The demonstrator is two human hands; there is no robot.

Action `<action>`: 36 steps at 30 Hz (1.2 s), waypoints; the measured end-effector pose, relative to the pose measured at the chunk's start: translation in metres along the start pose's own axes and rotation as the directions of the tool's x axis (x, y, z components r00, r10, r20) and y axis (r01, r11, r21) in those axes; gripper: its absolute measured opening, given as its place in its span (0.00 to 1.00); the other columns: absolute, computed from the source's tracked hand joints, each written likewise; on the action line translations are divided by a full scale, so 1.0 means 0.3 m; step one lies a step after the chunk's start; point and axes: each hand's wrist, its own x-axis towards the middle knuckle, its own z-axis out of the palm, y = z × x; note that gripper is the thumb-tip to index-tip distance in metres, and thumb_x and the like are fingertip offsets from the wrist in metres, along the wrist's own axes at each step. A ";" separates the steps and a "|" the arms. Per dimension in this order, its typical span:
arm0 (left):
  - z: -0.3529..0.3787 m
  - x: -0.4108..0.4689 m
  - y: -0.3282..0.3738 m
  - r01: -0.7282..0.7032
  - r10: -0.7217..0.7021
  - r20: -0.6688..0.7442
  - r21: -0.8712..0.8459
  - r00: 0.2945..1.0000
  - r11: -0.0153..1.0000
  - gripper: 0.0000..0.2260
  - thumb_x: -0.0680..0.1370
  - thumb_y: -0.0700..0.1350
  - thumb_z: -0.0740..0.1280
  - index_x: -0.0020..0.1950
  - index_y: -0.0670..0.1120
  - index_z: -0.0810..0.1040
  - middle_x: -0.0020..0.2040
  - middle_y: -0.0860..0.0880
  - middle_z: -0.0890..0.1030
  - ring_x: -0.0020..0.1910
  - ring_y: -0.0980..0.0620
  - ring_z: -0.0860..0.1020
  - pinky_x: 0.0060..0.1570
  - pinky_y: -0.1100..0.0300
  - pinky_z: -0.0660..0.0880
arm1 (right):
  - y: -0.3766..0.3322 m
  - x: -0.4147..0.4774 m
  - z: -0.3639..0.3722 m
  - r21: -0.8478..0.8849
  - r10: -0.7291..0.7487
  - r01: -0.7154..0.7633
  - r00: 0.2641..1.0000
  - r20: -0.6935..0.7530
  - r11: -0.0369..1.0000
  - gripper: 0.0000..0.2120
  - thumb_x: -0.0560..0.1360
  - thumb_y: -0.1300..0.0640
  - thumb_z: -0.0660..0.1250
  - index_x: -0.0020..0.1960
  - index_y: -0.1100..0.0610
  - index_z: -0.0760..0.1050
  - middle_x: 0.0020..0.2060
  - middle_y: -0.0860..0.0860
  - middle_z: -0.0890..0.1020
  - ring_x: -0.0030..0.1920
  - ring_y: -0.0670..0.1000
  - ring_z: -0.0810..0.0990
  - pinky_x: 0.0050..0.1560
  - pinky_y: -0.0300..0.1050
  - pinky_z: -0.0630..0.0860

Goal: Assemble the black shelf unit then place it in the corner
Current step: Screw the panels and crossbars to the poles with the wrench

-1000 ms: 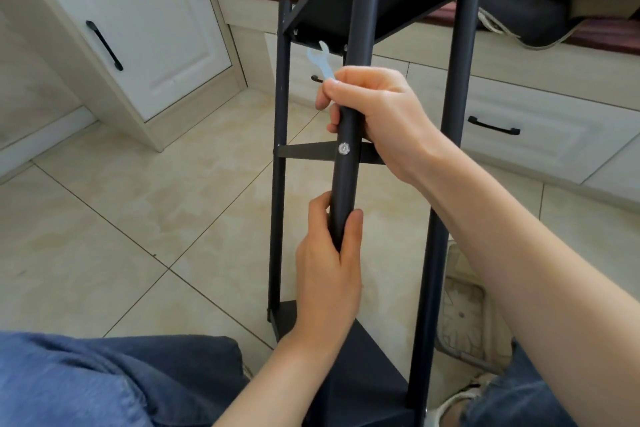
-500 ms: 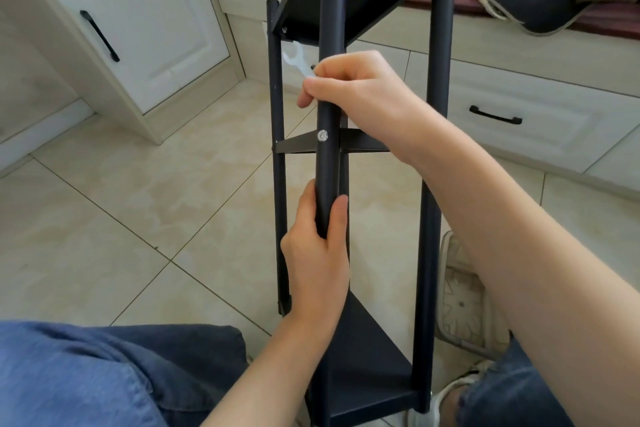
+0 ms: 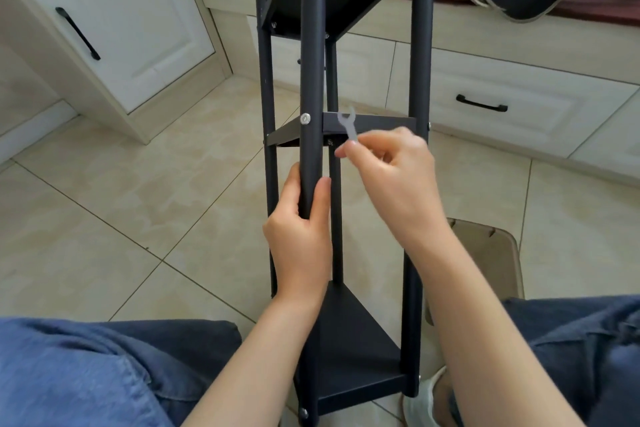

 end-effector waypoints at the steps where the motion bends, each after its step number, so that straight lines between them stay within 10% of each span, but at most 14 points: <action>1: -0.002 0.005 -0.002 -0.007 0.007 -0.001 0.008 1.000 1.000 0.16 0.82 0.55 0.65 0.68 0.50 0.78 0.42 0.47 0.80 0.44 0.44 0.80 0.46 0.54 0.78 | 0.017 -0.012 0.006 0.002 0.013 -0.013 1.000 0.019 1.000 0.08 0.78 0.55 0.68 0.45 0.51 0.86 0.36 0.41 0.79 0.43 0.41 0.74 0.43 0.34 0.67; 10: -0.017 0.014 -0.014 0.003 -0.003 -0.008 0.021 1.000 1.000 0.18 0.81 0.57 0.65 0.65 0.49 0.80 0.39 0.54 0.77 0.38 0.49 0.77 0.41 0.51 0.77 | 0.097 -0.035 0.045 -0.060 0.128 -0.120 0.980 0.154 0.991 0.10 0.80 0.57 0.65 0.52 0.57 0.85 0.24 0.38 0.76 0.28 0.34 0.75 0.28 0.25 0.67; 16: -0.038 0.023 -0.020 0.034 -0.034 -0.007 0.029 0.999 0.999 0.14 0.82 0.53 0.65 0.63 0.47 0.80 0.36 0.49 0.74 0.37 0.43 0.75 0.39 0.45 0.76 | 0.089 0.010 0.076 -0.138 0.188 -0.157 0.950 0.248 0.978 0.11 0.80 0.57 0.62 0.52 0.54 0.84 0.48 0.50 0.83 0.47 0.45 0.79 0.37 0.30 0.69; 22: -0.045 0.011 -0.037 0.055 -0.055 0.004 0.044 0.998 0.998 0.11 0.82 0.53 0.65 0.57 0.49 0.81 0.31 0.57 0.73 0.31 0.50 0.73 0.31 0.52 0.71 | 0.091 0.036 0.108 -0.144 0.176 -0.149 0.965 0.197 0.978 0.11 0.78 0.59 0.63 0.46 0.56 0.85 0.29 0.47 0.78 0.35 0.45 0.77 0.28 0.29 0.67; 26: -0.055 0.013 -0.044 0.064 -0.064 0.004 0.060 0.998 0.996 0.09 0.82 0.54 0.65 0.51 0.52 0.81 0.29 0.53 0.74 0.28 0.49 0.73 0.27 0.52 0.72 | 0.092 0.046 0.121 -0.134 0.165 -0.142 0.969 0.183 0.981 0.11 0.78 0.59 0.64 0.45 0.57 0.85 0.38 0.50 0.83 0.39 0.41 0.77 0.29 0.23 0.69; 30: -0.063 0.012 -0.061 0.105 -0.105 -0.010 0.058 0.994 0.993 0.09 0.82 0.53 0.64 0.51 0.51 0.81 0.28 0.54 0.73 0.27 0.53 0.72 0.25 0.54 0.72 | 0.098 0.058 0.140 -0.172 0.178 -0.144 0.964 0.200 0.974 0.12 0.77 0.60 0.64 0.45 0.65 0.83 0.44 0.61 0.84 0.44 0.54 0.82 0.37 0.38 0.77; 36: -0.065 -0.008 -0.087 0.153 -0.152 -0.024 0.052 0.988 0.987 0.08 0.83 0.51 0.64 0.46 0.54 0.80 0.27 0.53 0.71 0.26 0.49 0.70 0.24 0.53 0.68 | 0.110 0.055 0.168 -0.207 0.170 -0.115 0.948 0.270 0.972 0.12 0.77 0.60 0.64 0.44 0.66 0.83 0.26 0.55 0.73 0.27 0.49 0.69 0.23 0.32 0.65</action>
